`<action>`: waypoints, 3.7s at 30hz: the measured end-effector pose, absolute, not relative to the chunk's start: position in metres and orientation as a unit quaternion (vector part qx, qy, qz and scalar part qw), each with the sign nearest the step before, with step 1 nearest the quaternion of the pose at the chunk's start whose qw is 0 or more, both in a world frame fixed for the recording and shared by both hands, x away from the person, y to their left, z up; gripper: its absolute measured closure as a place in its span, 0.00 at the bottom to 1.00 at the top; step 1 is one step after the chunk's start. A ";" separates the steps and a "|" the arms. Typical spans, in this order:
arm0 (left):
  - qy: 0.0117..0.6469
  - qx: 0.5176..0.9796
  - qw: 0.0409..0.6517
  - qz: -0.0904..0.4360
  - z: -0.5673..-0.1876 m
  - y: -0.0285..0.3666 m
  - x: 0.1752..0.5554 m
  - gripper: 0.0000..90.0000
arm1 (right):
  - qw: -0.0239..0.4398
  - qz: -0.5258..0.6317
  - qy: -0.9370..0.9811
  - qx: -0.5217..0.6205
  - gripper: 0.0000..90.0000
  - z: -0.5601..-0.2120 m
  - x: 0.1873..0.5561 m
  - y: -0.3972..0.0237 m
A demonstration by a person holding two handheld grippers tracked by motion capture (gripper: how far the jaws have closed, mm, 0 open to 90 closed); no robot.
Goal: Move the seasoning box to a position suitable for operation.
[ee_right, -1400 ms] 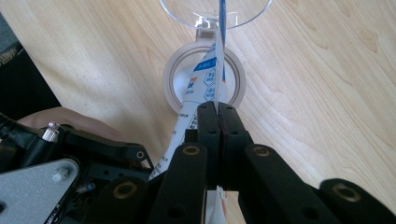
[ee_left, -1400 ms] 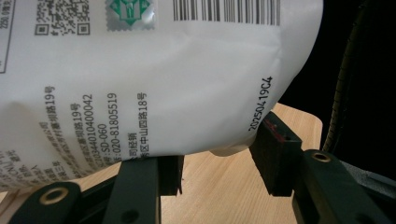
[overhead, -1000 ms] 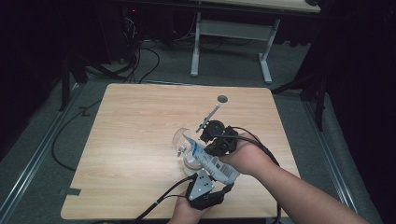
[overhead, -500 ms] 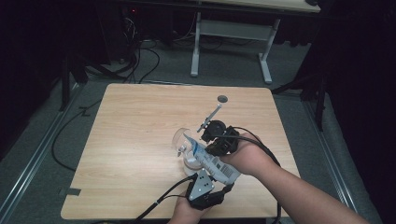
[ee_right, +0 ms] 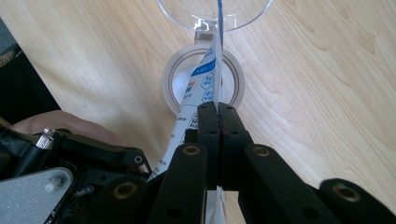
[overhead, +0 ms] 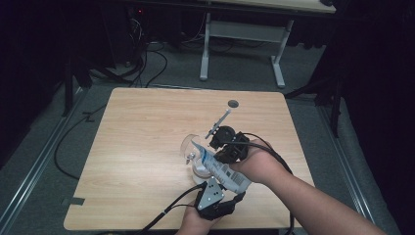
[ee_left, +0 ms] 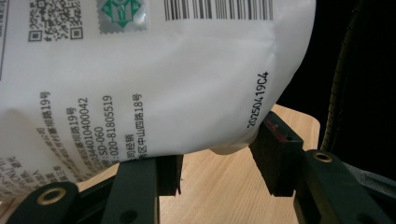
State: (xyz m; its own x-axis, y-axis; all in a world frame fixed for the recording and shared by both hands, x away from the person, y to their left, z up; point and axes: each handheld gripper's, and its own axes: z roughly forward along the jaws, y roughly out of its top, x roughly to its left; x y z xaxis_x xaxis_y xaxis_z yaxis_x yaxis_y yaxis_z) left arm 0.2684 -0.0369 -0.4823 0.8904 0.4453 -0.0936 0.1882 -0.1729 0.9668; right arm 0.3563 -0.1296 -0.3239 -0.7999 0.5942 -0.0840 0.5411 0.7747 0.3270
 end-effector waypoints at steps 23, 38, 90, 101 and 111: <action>0.208 0.754 0.613 0.109 -0.481 -0.036 0.268 0.63 | 0.093 0.149 0.937 0.302 1.00 -0.321 0.355 -0.128; 0.209 0.755 0.612 0.108 -0.481 -0.036 0.268 0.63 | 0.092 0.148 0.937 0.302 1.00 -0.322 0.356 -0.128; 0.213 0.750 0.617 0.103 -0.479 -0.035 0.268 0.62 | 0.096 0.145 0.939 0.297 1.00 -0.321 0.356 -0.125; 0.215 0.747 0.620 0.102 -0.478 -0.034 0.268 0.62 | 0.097 0.146 0.940 0.294 1.00 -0.321 0.356 -0.123; 0.215 0.746 0.622 0.103 -0.477 -0.033 0.268 0.62 | 0.097 0.147 0.940 0.292 1.00 -0.320 0.356 -0.120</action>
State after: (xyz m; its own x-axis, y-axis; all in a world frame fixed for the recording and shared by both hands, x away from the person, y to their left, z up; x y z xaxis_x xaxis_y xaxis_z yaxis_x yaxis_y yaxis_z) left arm 0.2681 -0.0334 -0.4771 0.8865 0.4488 -0.1131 0.1919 -0.1341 0.9722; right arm 0.3560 -0.1205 -0.3202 -0.8101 0.5783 -0.0964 0.5210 0.7855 0.3340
